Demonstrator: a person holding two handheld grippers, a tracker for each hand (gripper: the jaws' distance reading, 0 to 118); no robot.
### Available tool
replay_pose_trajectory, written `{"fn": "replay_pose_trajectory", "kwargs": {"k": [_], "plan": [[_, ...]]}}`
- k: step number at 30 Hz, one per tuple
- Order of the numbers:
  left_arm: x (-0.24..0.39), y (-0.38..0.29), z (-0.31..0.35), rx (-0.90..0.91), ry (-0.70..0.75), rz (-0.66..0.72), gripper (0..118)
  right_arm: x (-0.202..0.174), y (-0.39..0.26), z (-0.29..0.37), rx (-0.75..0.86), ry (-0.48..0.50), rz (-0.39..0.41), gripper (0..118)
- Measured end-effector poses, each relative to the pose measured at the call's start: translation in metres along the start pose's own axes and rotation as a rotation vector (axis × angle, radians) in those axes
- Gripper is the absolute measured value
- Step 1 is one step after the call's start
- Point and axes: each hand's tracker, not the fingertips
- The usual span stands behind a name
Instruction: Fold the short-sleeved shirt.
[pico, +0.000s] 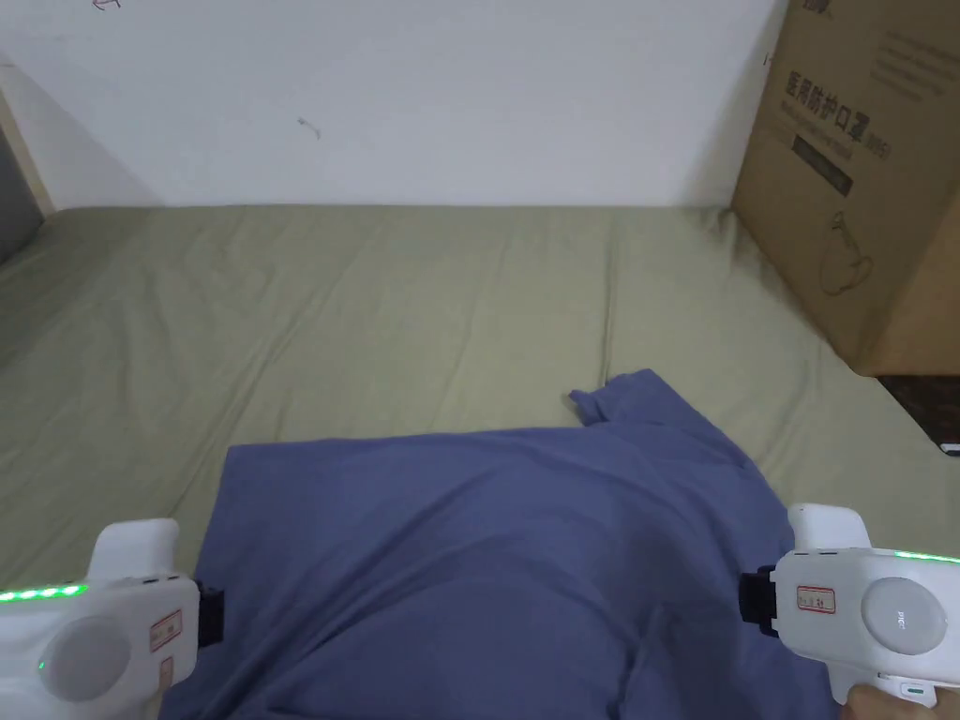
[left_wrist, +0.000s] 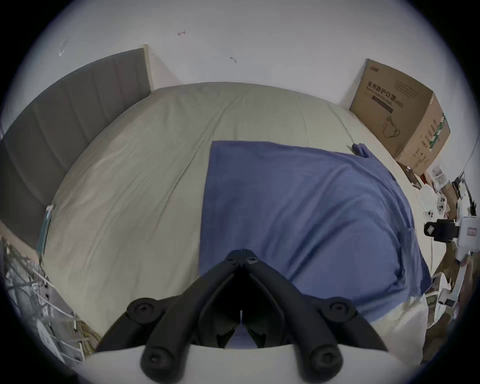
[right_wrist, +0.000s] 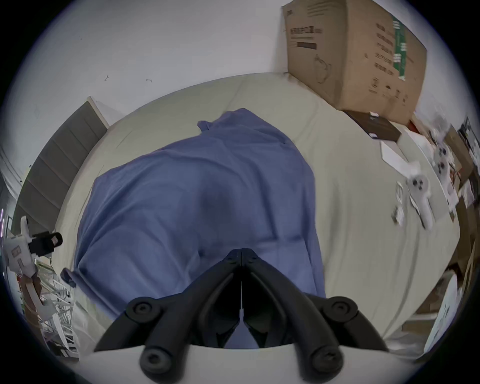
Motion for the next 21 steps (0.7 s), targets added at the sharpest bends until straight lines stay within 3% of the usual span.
{"fn": "replay_pose_trajectory", "kwargs": {"k": [8, 11, 12, 14, 15, 16, 21], "plan": [[-0.002, 0.106, -0.108, -0.074, 0.002, -0.030, 0, -0.028, 0.073, -0.060, -0.011, -0.016, 0.096, 0], [-0.009, 0.133, -0.143, -0.075, 0.068, -0.041, 0, -0.028, 0.090, -0.077, -0.005, -0.011, 0.083, 0], [-0.011, 0.140, -0.153, -0.080, 0.078, -0.049, 6, -0.027, 0.094, -0.082, -0.006, -0.001, 0.062, 0], [-0.017, 0.153, -0.174, -0.134, 0.083, -0.049, 68, -0.023, 0.099, -0.088, -0.008, 0.012, 0.036, 0], [-0.020, 0.157, -0.184, -0.162, 0.077, -0.031, 88, -0.022, 0.100, -0.092, -0.012, 0.010, 0.034, 0], [-0.024, 0.159, -0.191, -0.172, 0.069, -0.013, 97, -0.022, 0.100, -0.094, -0.013, 0.008, 0.033, 0], [-0.037, 0.159, -0.219, -0.184, 0.077, 0.072, 97, -0.013, 0.092, -0.104, -0.041, 0.002, 0.013, 0]]}}
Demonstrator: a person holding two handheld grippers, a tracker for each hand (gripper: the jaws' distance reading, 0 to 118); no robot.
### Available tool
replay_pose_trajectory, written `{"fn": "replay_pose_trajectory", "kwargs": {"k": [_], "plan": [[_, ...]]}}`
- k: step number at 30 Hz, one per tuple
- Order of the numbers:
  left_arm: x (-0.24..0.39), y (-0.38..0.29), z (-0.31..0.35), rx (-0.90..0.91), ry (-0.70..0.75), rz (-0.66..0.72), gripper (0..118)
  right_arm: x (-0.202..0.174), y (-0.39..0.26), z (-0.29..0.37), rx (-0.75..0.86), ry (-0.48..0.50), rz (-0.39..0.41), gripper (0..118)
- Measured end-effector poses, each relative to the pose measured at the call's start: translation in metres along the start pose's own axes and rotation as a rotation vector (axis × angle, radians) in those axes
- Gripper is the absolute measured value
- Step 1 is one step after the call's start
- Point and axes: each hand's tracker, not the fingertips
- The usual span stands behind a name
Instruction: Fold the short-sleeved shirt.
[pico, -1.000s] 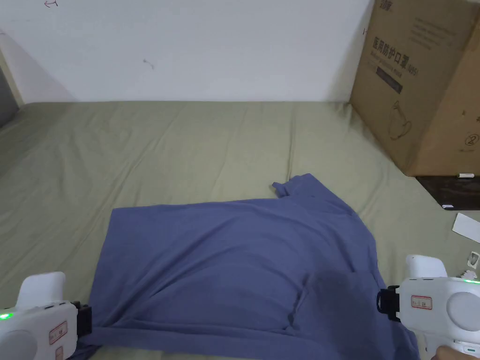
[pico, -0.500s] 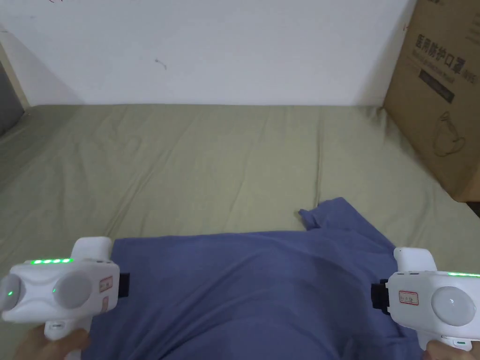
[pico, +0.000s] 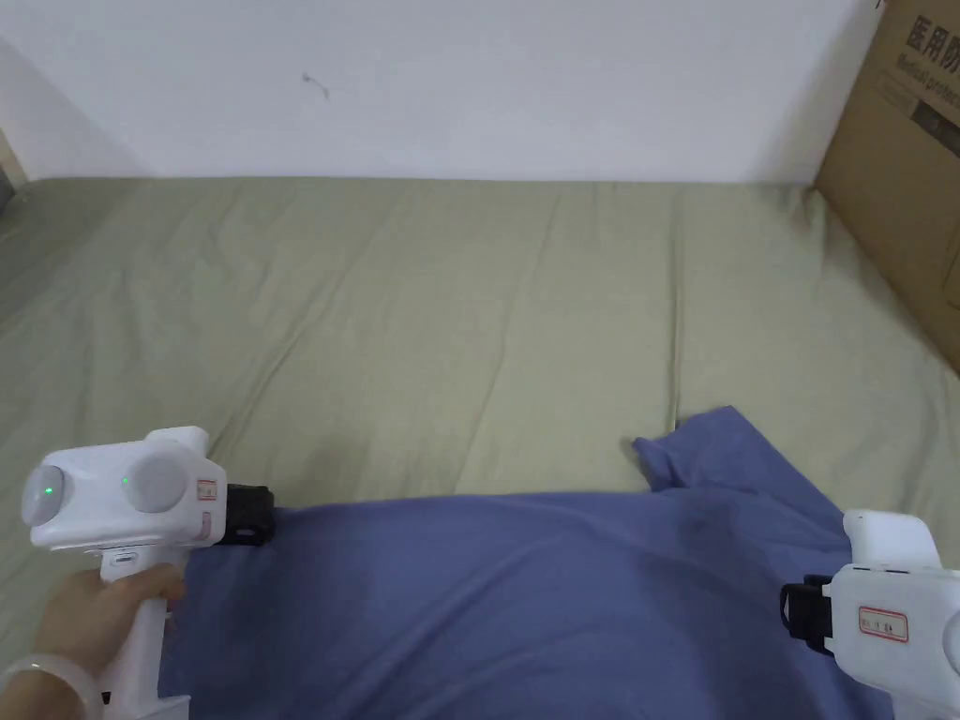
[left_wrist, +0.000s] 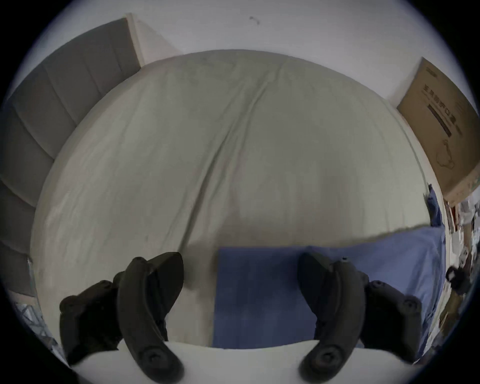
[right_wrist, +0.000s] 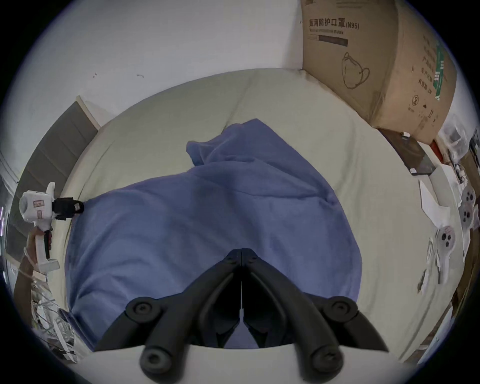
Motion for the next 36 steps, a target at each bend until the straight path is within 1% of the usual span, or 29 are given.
{"fn": "replay_pose_trajectory", "kwargs": {"k": [4, 5, 6, 7, 8, 9, 10, 11, 14, 16, 17, 18, 19, 21, 22, 24, 28, 30, 31, 32, 33, 34, 35, 36], "plan": [[-0.002, 0.001, -0.004, -0.004, -0.023, 0.010, 97, 0.007, -0.010, -0.005, -0.022, -0.012, -0.006, 0], [-0.001, 0.001, -0.002, -0.001, -0.022, 0.007, 91, 0.008, -0.013, -0.006, -0.029, -0.010, -0.011, 0], [0.001, 0.000, 0.001, 0.015, -0.018, -0.014, 82, 0.009, -0.016, -0.006, -0.034, -0.009, -0.017, 0], [0.003, 0.001, 0.004, 0.024, -0.007, -0.029, 70, 0.010, -0.019, -0.006, -0.038, -0.006, -0.023, 0], [0.006, 0.001, 0.006, 0.026, -0.003, -0.043, 60, 0.010, -0.021, -0.007, -0.040, -0.005, -0.030, 0], [0.010, 0.001, 0.008, 0.037, 0.007, -0.083, 45, 0.011, -0.023, -0.007, -0.043, -0.004, -0.036, 0], [0.014, 0.000, 0.011, 0.047, 0.014, -0.110, 20, 0.012, -0.024, -0.008, -0.047, -0.003, -0.040, 0], [0.016, 0.000, 0.014, 0.061, 0.000, -0.105, 3, 0.014, -0.025, -0.008, -0.050, -0.004, -0.043, 0], [0.019, 0.000, 0.017, 0.061, 0.008, -0.127, 2, 0.025, -0.021, -0.005, -0.050, 0.005, -0.053, 0], [0.015, 0.001, 0.019, 0.059, 0.000, -0.125, 2, 0.034, -0.013, -0.001, -0.033, 0.026, -0.054, 0], [0.013, 0.001, 0.022, 0.064, -0.006, -0.118, 2, 0.038, -0.004, 0.001, -0.022, 0.021, -0.057, 0], [0.012, 0.002, 0.024, 0.068, -0.013, -0.109, 2, 0.043, 0.005, 0.001, -0.019, 0.020, -0.058, 4], [0.010, 0.003, 0.026, 0.070, -0.020, -0.102, 2, 0.049, 0.016, 0.000, -0.014, 0.018, -0.055, 27], [0.010, 0.004, 0.030, 0.073, -0.024, -0.101, 2, 0.061, 0.042, -0.009, 0.008, -0.003, -0.065, 87], [0.010, 0.004, 0.032, 0.077, -0.025, -0.108, 2, 0.067, 0.055, -0.016, -0.004, -0.009, -0.061, 99], [0.014, 0.003, 0.037, 0.083, -0.022, -0.122, 2, 0.075, 0.078, -0.030, -0.004, -0.029, -0.052, 99], [0.016, 0.003, 0.039, 0.087, -0.014, -0.148, 2, 0.076, 0.104, -0.064, -0.106, -0.041, 0.007, 98], [0.015, 0.003, 0.039, 0.086, -0.018, -0.142, 2, 0.074, 0.103, -0.083, -0.143, -0.067, 0.035, 93], [0.015, 0.004, 0.039, 0.084, -0.021, -0.136, 2, 0.074, 0.099, -0.092, -0.162, -0.092, 0.016, 92], [0.015, 0.004, 0.038, 0.082, -0.021, -0.131, 2, 0.076, 0.095, -0.100, -0.204, -0.088, 0.012, 92], [0.015, 0.003, 0.038, 0.082, -0.024, -0.129, 2, 0.075, 0.091, -0.097, -0.161, -0.078, 0.016, 92], [0.015, 0.003, 0.038, 0.082, -0.026, -0.131, 2, 0.072, 0.093, -0.092, -0.148, -0.085, -0.004, 91], [0.017, 0.003, 0.038, 0.081, -0.021, -0.141, 2, 0.067, 0.094, -0.085, -0.136, -0.093, -0.005, 85], [0.017, 0.003, 0.039, 0.083, -0.020, -0.146, 2, 0.063, 0.094, -0.079, -0.118, -0.108, 0.041, 73]]}}
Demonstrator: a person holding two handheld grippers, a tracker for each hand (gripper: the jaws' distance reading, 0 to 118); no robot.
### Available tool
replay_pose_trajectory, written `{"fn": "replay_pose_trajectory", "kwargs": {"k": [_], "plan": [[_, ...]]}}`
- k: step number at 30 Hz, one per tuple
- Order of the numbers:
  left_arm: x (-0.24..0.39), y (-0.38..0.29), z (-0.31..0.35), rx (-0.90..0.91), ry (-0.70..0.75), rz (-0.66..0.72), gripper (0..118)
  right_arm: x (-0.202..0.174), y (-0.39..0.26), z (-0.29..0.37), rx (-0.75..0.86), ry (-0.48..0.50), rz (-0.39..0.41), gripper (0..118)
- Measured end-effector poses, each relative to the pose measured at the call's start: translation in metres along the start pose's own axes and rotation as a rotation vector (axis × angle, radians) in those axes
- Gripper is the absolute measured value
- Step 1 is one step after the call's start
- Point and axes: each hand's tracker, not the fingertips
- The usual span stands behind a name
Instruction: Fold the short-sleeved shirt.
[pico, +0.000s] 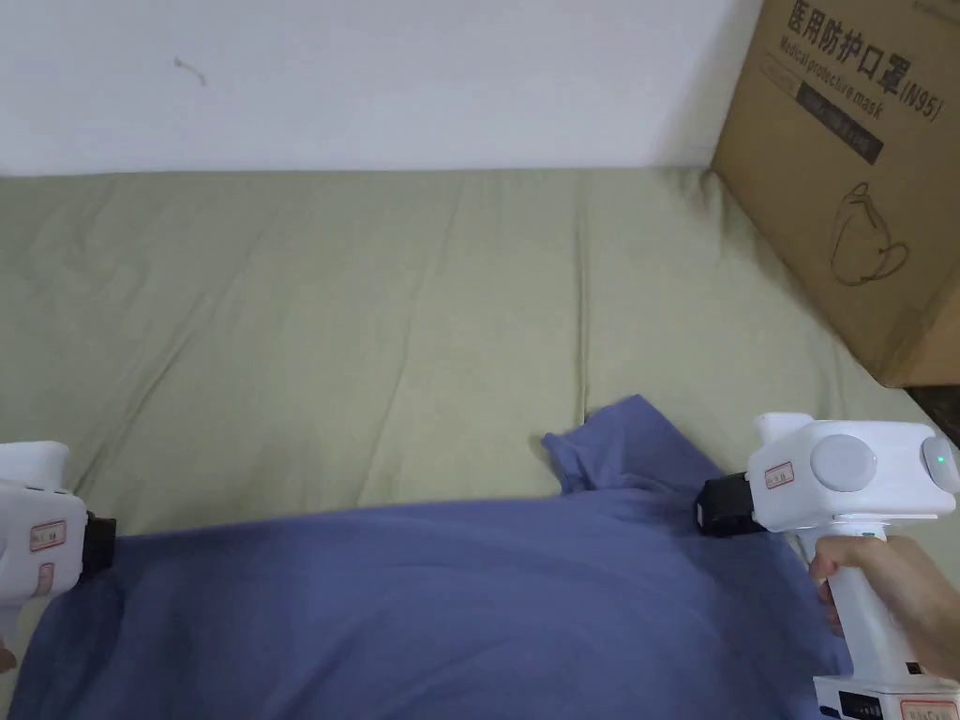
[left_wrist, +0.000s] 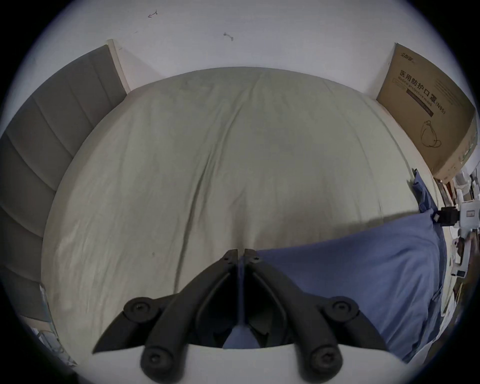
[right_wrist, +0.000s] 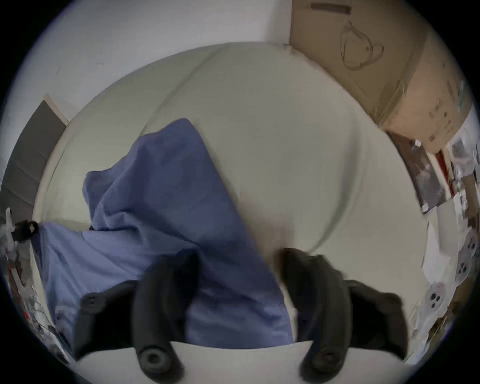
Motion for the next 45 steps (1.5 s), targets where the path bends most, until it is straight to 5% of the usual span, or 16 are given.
{"fn": "replay_pose_trajectory", "kwargs": {"k": [2, 3, 7, 10, 22, 28, 41, 45], "plan": [[0.000, 0.000, 0.003, 0.001, -0.010, 0.008, 2, 0.006, 0.003, 0.002, 0.002, -0.002, 0.035, 18], [0.000, 0.000, 0.007, 0.004, -0.021, 0.016, 2, 0.005, 0.003, 0.004, -0.021, 0.073, 0.007, 2], [0.004, 0.000, 0.030, 0.028, -0.008, 0.003, 2, 0.000, 0.002, 0.018, -0.002, 0.022, -0.003, 2], [0.004, 0.004, 0.056, 0.060, -0.005, -0.018, 2, 0.008, 0.005, 0.050, 0.069, 0.080, -0.089, 2], [0.000, 0.040, 0.205, 0.307, 0.049, -0.025, 2, 0.007, 0.011, 0.245, 0.339, 0.152, -0.117, 2], [-0.002, 0.066, 0.278, 0.454, 0.080, 0.008, 2, -0.001, 0.024, 0.338, 0.496, 0.112, -0.038, 2], [0.002, 0.213, 0.351, 0.650, 0.112, 0.076, 2, -0.032, 0.163, 0.448, 0.733, 0.012, -0.042, 2], [0.006, 0.274, 0.362, 0.716, 0.137, 0.093, 2, -0.036, 0.220, 0.463, 0.778, 0.018, -0.104, 2]]}}
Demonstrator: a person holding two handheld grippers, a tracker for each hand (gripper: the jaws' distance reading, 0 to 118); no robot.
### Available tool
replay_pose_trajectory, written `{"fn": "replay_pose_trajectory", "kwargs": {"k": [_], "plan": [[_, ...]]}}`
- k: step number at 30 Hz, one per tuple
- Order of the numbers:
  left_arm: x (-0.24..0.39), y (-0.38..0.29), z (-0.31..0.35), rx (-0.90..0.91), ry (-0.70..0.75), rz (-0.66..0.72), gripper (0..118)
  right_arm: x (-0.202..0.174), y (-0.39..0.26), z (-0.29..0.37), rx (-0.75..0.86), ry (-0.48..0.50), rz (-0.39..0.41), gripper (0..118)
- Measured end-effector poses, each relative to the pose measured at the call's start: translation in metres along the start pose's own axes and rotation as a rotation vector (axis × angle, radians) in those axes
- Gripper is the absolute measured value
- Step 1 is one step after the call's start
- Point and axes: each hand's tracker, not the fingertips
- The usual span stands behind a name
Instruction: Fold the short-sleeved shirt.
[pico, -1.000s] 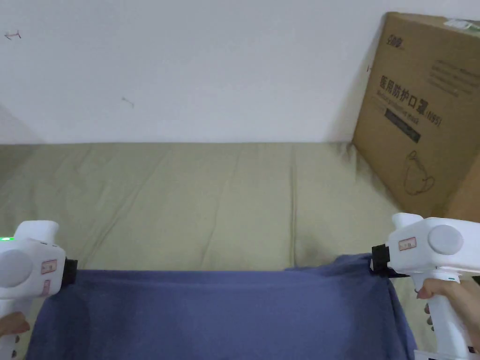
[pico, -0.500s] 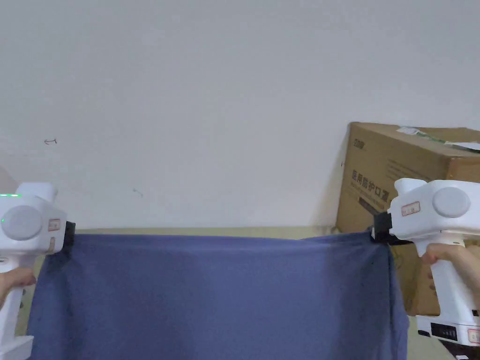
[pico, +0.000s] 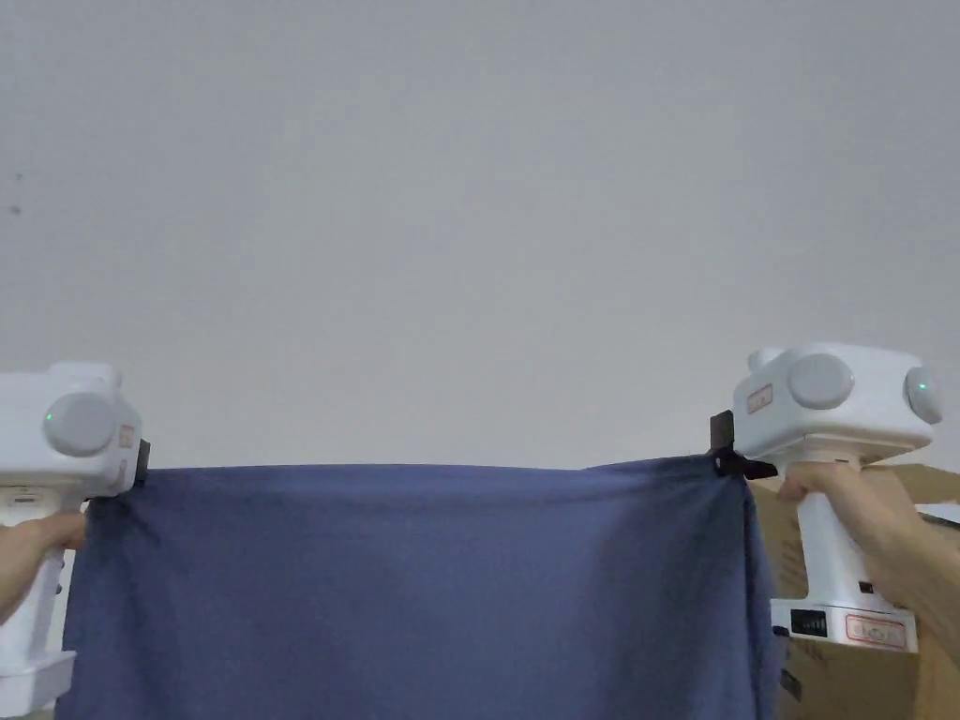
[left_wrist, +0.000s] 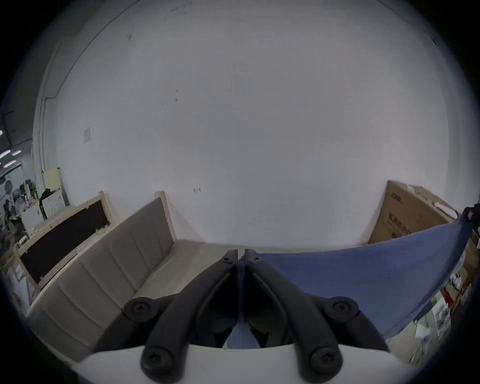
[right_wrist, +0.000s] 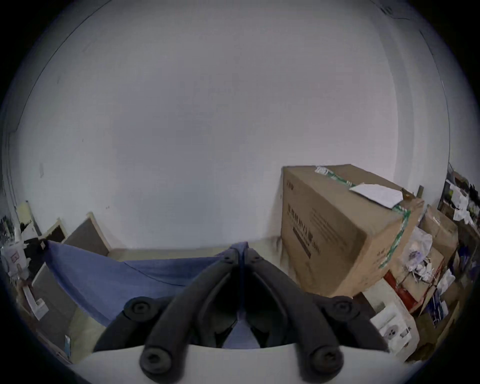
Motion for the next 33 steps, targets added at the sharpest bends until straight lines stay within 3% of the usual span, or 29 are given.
{"fn": "replay_pose_trajectory", "kwargs": {"k": [3, 4, 6, 8, 10, 13, 15, 17, 27, 33], "plan": [[0.007, 0.025, -0.010, 0.067, 0.030, -0.006, 2, -0.008, 0.029, -0.010, 0.035, -0.010, 0.004, 2], [0.010, 0.030, -0.012, 0.069, 0.040, -0.075, 2, -0.010, 0.037, -0.013, 0.033, -0.013, 0.007, 2], [0.014, 0.035, -0.012, 0.106, 0.066, -0.099, 2, -0.012, 0.047, -0.012, 0.069, 0.015, -0.072, 2], [0.012, 0.034, -0.013, 0.124, 0.077, -0.067, 2, -0.017, 0.048, -0.012, 0.083, 0.008, -0.029, 2], [0.008, 0.033, -0.024, 0.110, 0.072, -0.060, 2, -0.023, 0.045, -0.015, 0.088, -0.029, 0.064, 2], [0.007, 0.017, -0.040, 0.070, 0.086, -0.044, 2, -0.024, 0.027, -0.019, 0.098, 0.016, 0.039, 2], [0.011, -0.006, -0.049, 0.064, 0.094, -0.065, 2, -0.026, 0.009, -0.031, 0.078, 0.019, 0.070, 2], [0.016, -0.036, -0.066, 0.023, 0.115, -0.107, 2, -0.026, -0.015, -0.052, 0.010, 0.003, 0.113, 2], [0.042, -0.253, -0.178, -0.344, 0.119, -0.133, 2, -0.006, -0.225, -0.204, -0.410, -0.013, 0.124, 2], [0.049, -0.363, -0.212, -0.527, 0.118, -0.125, 2, 0.009, -0.339, -0.263, -0.603, -0.050, 0.149, 2]]}}
